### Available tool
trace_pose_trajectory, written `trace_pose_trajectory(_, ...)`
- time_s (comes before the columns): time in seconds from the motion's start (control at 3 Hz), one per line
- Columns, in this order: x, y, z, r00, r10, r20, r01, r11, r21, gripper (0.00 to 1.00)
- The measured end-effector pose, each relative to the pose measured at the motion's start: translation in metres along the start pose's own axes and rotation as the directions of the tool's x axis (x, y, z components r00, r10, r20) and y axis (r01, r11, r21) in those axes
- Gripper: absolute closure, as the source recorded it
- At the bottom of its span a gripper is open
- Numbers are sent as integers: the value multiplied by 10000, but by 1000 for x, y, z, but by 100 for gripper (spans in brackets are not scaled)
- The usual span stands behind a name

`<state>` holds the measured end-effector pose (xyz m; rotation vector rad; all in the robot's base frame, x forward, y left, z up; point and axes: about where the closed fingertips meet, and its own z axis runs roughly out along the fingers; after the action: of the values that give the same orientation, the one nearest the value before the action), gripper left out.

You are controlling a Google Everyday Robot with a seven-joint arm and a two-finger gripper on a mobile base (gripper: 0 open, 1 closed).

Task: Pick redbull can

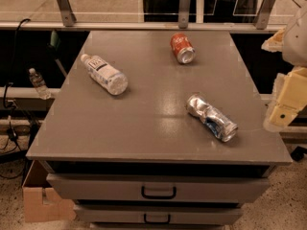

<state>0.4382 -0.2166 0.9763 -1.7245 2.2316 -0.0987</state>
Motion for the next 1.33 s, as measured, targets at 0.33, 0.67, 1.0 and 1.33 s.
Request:
trace_pose_trajectory(0.33, -4, -1, 4, 9999, -56, 145, 55, 10000, 39, 0)
trace_pose_trajectory(0.67, -16, -2, 35, 9992, 251, 305, -245, 9995, -200, 0)
trace_pose_trajectory(1.0, -34, -4, 70, 9960, 823, 351, -813, 9963, -284, 0)
trace_pose_trajectory(1.33, -45, -5, 92, 9910, 1292, 348, -1285, 9915, -202, 0)
